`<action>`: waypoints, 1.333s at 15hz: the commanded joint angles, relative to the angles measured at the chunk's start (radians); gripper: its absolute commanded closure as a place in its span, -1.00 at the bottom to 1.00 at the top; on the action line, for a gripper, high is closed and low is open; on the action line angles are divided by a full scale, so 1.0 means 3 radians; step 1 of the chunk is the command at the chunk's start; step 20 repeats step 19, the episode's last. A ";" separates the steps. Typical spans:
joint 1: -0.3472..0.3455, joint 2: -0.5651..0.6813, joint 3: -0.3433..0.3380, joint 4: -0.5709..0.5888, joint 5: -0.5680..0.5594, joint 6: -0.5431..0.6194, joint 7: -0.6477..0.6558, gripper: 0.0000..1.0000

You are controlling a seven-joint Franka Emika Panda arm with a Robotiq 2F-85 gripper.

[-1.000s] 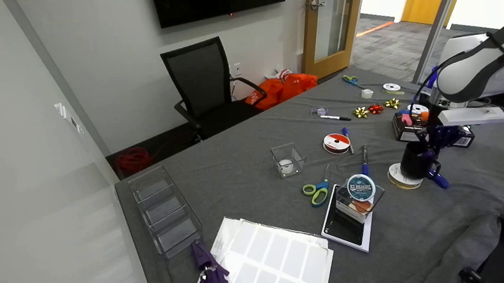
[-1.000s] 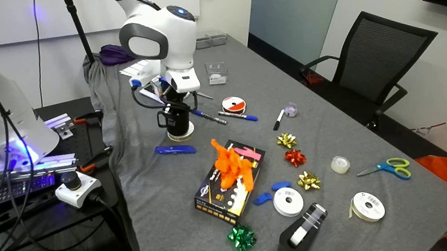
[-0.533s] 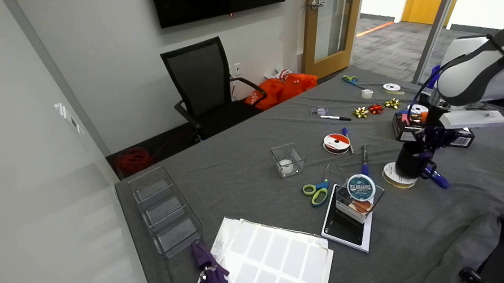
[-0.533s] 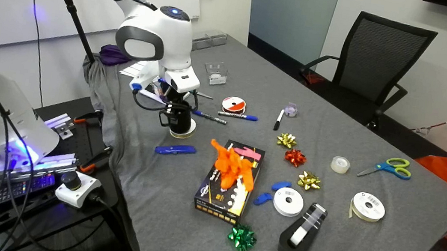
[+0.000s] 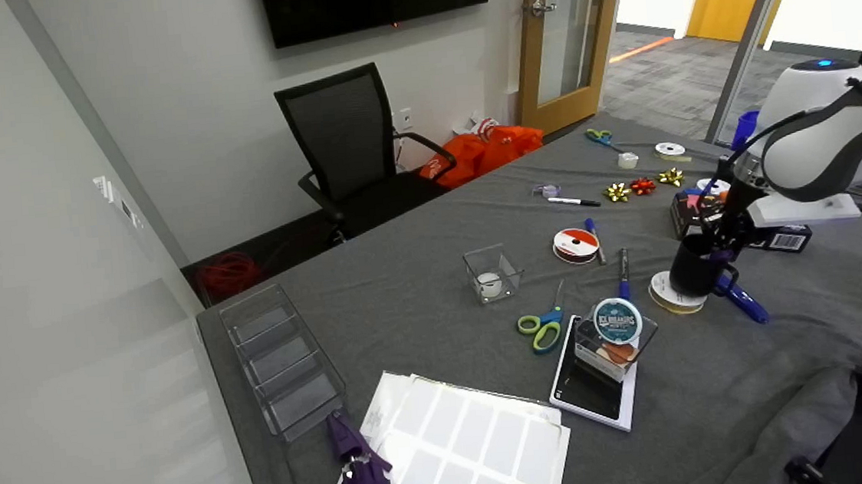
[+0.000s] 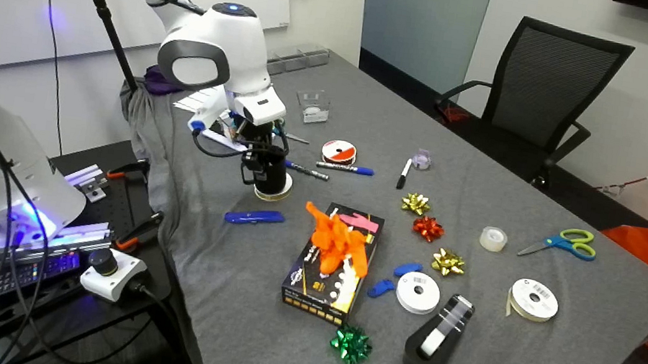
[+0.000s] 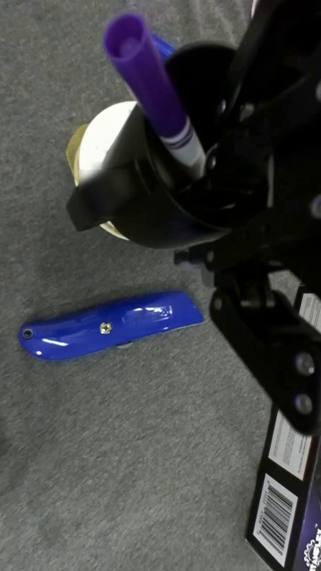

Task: Put the black mug on top of the white disc.

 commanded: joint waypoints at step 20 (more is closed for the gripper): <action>-0.0060 -0.1157 0.0164 -0.0042 -0.0648 -0.1200 0.0622 -1.00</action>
